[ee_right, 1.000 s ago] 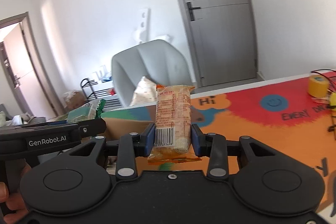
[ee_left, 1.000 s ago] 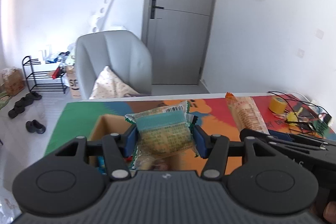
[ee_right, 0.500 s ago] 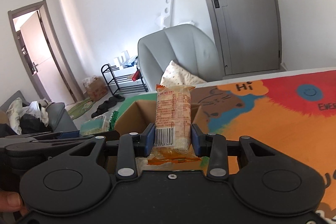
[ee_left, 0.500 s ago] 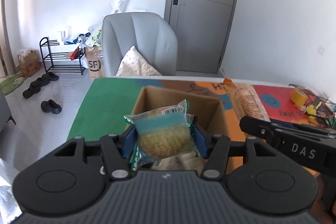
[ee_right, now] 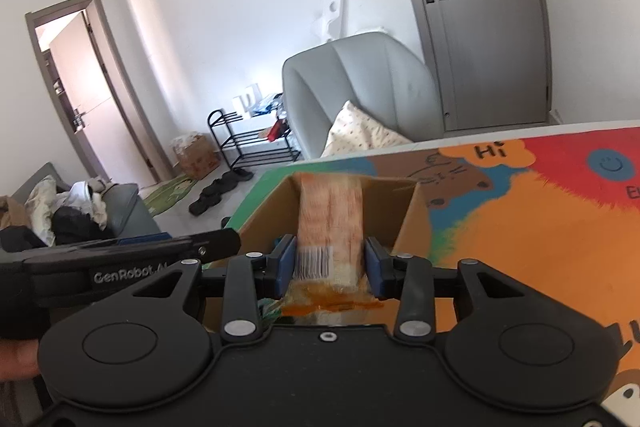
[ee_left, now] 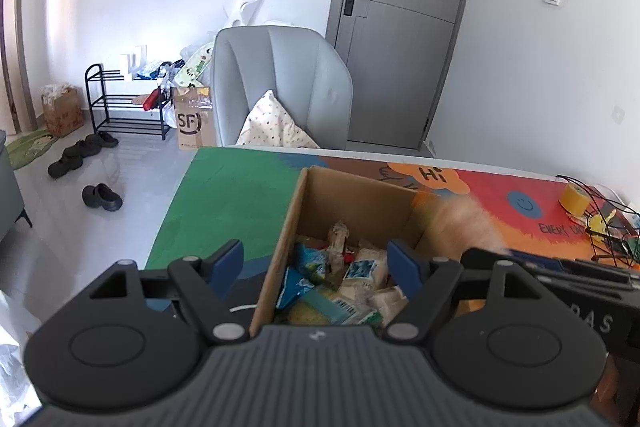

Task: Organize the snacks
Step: 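Open the left tool over the box while the right tool releases the bread bar inside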

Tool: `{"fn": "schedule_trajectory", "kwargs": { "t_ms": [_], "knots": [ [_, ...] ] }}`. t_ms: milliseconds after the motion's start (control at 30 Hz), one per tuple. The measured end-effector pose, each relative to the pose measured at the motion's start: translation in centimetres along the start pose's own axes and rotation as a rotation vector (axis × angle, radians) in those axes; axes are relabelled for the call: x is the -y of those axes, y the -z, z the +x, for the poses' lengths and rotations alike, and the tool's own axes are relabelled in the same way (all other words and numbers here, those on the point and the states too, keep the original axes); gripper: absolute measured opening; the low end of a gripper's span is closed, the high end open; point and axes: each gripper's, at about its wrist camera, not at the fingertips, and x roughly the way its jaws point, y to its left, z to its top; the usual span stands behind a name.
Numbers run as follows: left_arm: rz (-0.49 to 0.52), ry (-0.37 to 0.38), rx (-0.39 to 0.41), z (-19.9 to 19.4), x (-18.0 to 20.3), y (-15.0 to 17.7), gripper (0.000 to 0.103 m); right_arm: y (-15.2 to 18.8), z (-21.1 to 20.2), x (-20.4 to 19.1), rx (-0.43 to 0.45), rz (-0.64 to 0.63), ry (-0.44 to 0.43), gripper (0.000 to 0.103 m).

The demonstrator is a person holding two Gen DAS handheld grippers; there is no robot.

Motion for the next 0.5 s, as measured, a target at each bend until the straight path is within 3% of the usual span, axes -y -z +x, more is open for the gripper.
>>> {"fn": "schedule_trajectory", "kwargs": {
  "t_ms": [67,500],
  "knots": [
    [-0.008,0.001,-0.003,-0.1,-0.2,0.2,0.078,0.2,-0.2,0.0,-0.001,0.009,0.005,0.062],
    [0.025,0.032,-0.009,-0.8,1.5,1.6,0.089,2.3,-3.4,2.0,0.019,0.053,0.081,0.067]
  ]
}}
